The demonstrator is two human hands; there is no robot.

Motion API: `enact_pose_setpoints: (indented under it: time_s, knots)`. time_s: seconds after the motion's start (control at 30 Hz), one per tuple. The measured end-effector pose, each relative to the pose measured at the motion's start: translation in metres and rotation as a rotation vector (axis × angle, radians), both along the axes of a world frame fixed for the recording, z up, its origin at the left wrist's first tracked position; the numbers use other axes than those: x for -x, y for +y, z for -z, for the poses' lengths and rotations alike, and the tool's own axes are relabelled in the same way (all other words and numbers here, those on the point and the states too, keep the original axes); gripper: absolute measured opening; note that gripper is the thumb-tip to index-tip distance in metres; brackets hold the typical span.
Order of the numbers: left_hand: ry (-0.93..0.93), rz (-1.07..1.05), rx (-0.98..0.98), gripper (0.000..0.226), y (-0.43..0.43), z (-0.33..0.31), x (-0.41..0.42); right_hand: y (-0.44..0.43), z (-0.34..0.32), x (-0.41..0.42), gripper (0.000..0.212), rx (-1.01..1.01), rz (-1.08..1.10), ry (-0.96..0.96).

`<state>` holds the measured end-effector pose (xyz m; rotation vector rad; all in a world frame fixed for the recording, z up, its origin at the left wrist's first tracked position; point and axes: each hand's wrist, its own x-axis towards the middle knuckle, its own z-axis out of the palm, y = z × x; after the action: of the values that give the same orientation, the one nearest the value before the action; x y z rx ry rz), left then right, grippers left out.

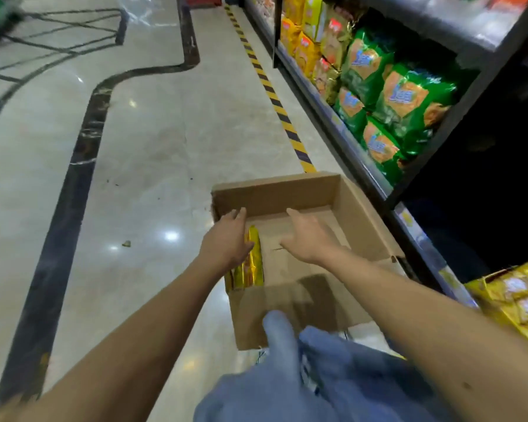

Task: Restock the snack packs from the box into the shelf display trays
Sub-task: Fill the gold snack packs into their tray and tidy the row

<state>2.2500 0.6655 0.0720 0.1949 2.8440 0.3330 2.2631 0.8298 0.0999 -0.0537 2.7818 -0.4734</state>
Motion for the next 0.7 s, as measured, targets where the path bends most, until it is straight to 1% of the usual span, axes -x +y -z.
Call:
enact_pose_setpoints:
  time_s: [0.1,0.2,0.33,0.43,0.5,0.53,0.63,0.7]
  knots:
    - [-0.026,-0.064,-0.036,0.078,0.003,0.062,0.012,-0.011,0.057,0.026,0.058,0.013,-0.027,-0.069]
    - [-0.065,-0.117,-0.064,0.073,0.007,0.115,0.026,-0.018,0.109,0.053,0.048,0.019,-0.071,-0.115]
    - [-0.094,-0.174,-0.037,0.066,0.008,0.172,0.052,-0.022,0.167,0.080,0.049,0.047,-0.097,-0.140]
    - [-0.232,-0.271,0.009,0.053,0.009,0.201,0.075,-0.027,0.211,0.093,0.050,0.102,-0.060,-0.169]
    - [-0.315,-0.374,-0.052,0.045,0.010,0.217,0.087,-0.029,0.236,0.095,0.051,0.151,0.006,-0.199]
    - [-0.323,-0.425,-0.088,0.042,0.010,0.224,0.090,-0.030,0.248,0.095,0.051,0.190,0.047,-0.217]
    - [-0.252,-0.520,-0.172,0.032,0.009,0.238,0.095,-0.032,0.273,0.092,0.051,0.329,0.144,-0.265]
    - [-0.213,-0.525,-0.307,0.032,0.009,0.239,0.087,-0.030,0.280,0.092,0.056,0.406,0.192,-0.291]
